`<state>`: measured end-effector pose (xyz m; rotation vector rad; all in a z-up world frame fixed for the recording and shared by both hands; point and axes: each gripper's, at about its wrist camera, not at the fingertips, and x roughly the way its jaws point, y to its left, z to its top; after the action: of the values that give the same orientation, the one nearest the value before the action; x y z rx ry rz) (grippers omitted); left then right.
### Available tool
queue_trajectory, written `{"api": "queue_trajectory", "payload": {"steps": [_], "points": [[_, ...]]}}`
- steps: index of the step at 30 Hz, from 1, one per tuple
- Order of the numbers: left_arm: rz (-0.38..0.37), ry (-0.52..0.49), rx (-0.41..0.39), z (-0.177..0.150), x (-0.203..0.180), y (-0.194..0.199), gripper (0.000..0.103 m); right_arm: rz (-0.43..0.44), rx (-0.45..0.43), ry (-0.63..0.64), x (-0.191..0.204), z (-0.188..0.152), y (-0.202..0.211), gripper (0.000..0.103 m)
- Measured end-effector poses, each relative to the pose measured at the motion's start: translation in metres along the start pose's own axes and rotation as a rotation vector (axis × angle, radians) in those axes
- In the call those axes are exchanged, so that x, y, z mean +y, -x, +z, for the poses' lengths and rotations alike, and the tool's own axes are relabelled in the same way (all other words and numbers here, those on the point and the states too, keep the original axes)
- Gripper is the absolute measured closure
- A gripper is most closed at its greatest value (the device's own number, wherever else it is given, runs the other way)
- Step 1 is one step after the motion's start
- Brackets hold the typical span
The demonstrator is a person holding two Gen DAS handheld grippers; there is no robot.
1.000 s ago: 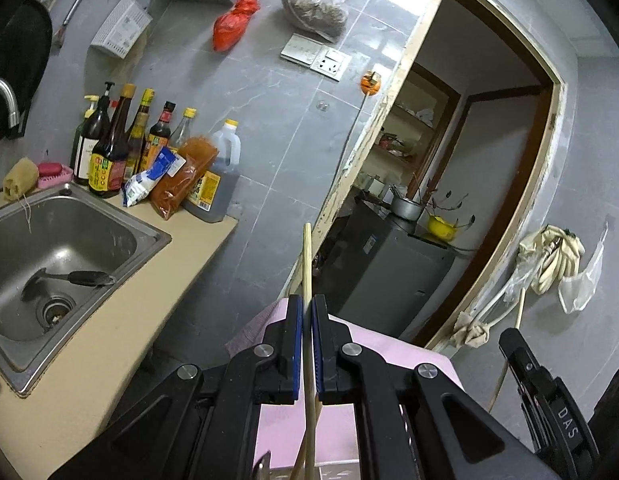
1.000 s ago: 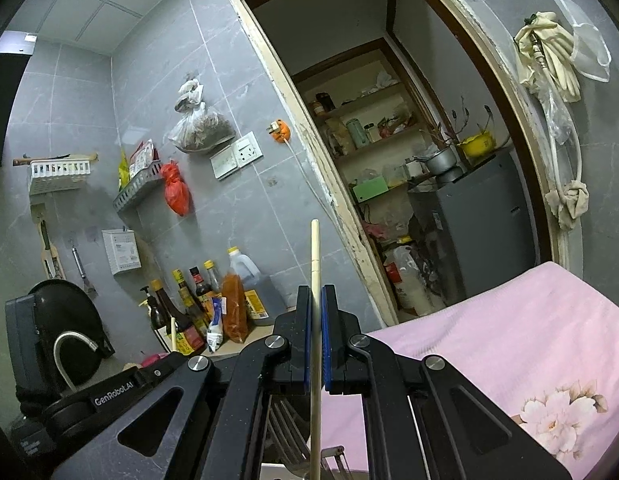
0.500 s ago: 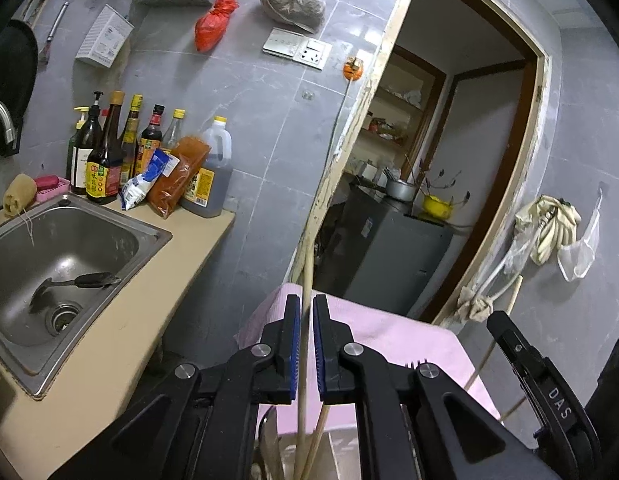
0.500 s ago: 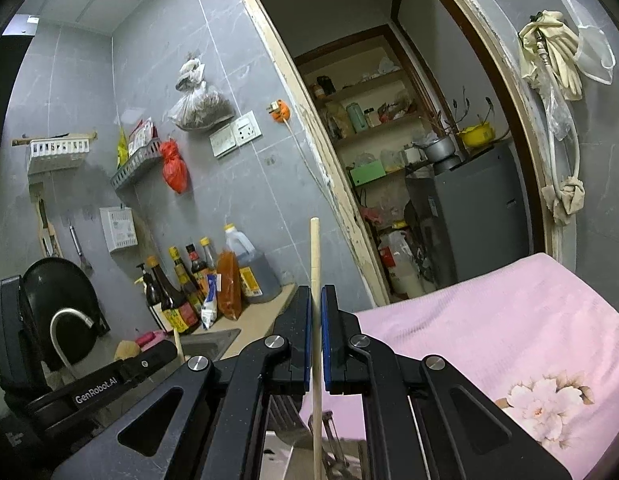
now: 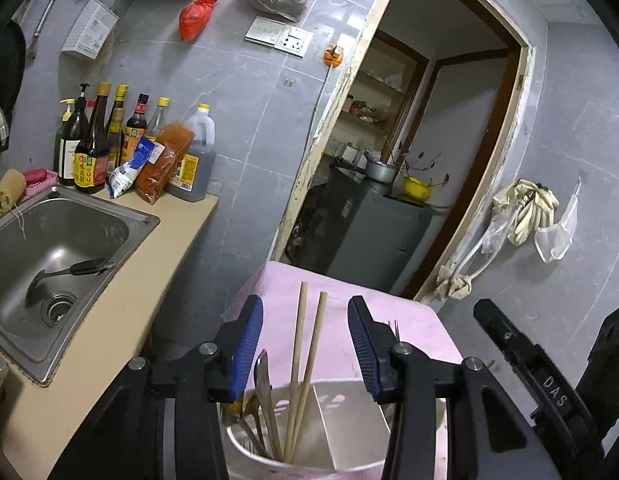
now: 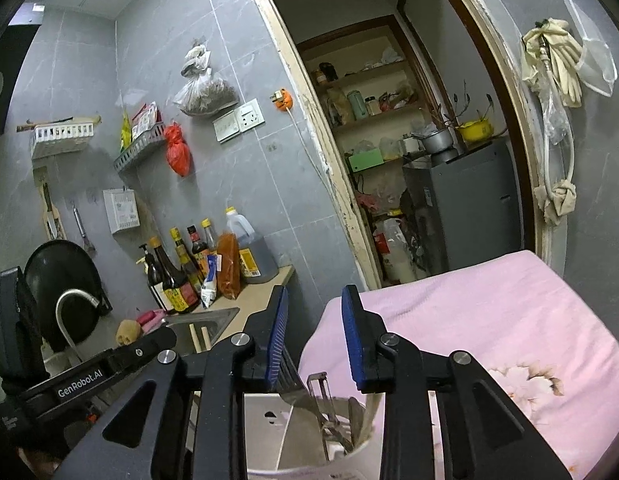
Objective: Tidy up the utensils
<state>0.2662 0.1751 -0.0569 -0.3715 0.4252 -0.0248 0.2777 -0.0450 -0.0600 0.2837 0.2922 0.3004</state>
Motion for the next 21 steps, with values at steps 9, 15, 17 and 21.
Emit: {"api": "queue_trajectory", "payload": {"steps": [9, 15, 17, 21], "points": [[-0.008, -0.033, 0.003, 0.003, -0.012, 0.025, 0.036, -0.037, 0.030, 0.034, -0.012, 0.016, 0.033, 0.056], [-0.005, -0.081, 0.018, -0.002, -0.027, 0.046, 0.015, -0.057, 0.048, 0.061, -0.025, 0.023, 0.066, 0.043], [-0.002, -0.097, 0.024, -0.004, -0.034, 0.053, 0.010, -0.067, 0.054, 0.075, -0.028, 0.025, 0.077, 0.038], [0.003, -0.115, 0.035, -0.013, -0.046, 0.068, 0.006, -0.085, 0.066, 0.100, -0.036, 0.027, 0.103, 0.024]]}}
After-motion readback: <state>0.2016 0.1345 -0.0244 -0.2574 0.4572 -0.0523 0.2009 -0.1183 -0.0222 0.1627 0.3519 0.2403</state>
